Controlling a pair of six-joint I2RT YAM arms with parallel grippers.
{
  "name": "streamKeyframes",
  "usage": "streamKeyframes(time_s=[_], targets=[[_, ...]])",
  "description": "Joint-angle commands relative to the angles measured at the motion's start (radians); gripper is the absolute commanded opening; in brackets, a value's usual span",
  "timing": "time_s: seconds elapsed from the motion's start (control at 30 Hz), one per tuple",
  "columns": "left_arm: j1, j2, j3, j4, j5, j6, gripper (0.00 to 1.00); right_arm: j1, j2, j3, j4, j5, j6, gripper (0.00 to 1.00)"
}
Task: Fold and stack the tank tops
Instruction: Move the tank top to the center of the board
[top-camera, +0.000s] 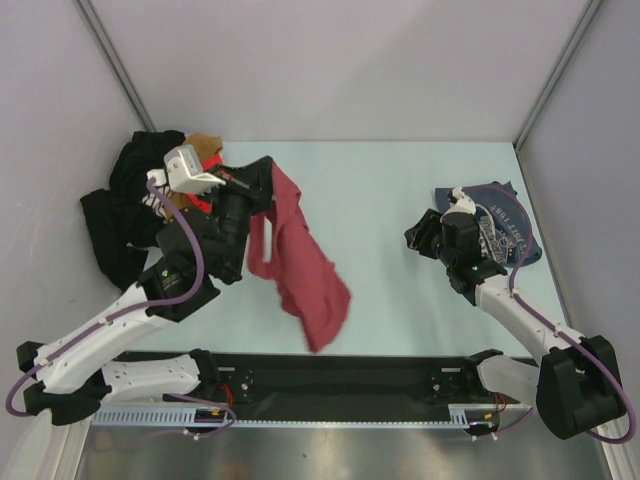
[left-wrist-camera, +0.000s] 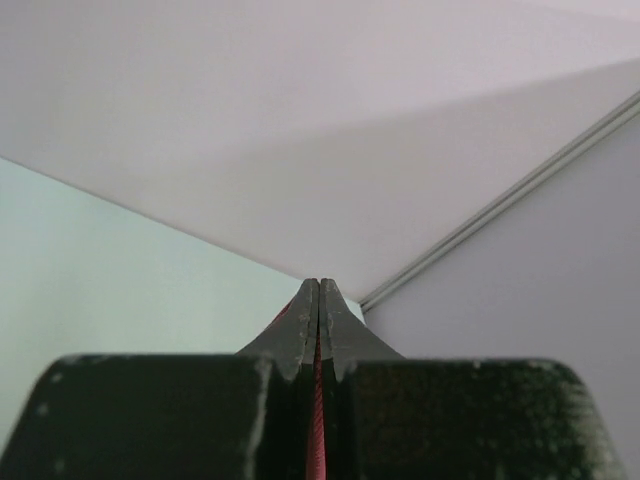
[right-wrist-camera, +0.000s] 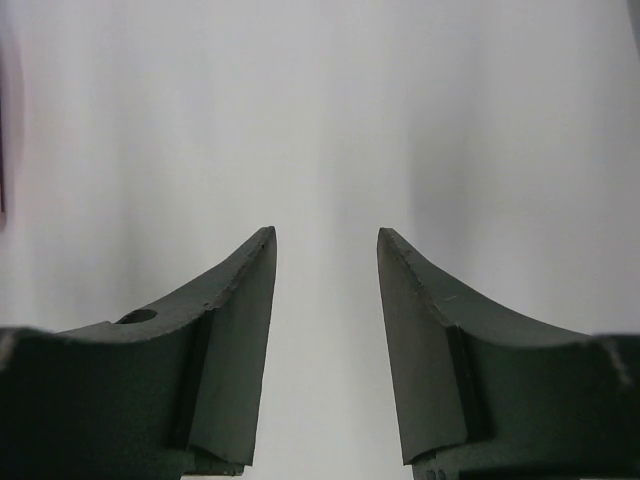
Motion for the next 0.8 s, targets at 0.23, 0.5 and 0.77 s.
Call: streamKeyframes(time_s=[0.23,0.5,0.77], targets=[[-0.001,0.379,0.121,0.073,0.144,-0.100,0.00,-0.002,-0.032,-0.002,0.014,0.064,-0.016,0.50],[-0.015,0.563,0.270,-0.162,0.302,-0.152,0.97,-0.015,-0.063,-0.025,0.030,0.058,-0.013,0.52],[0.223,0.355,0.120,-0.349,0.493,-0.186,0.99,0.030,0.064,0.005,0.120,-0.126,-0.077,0.50]])
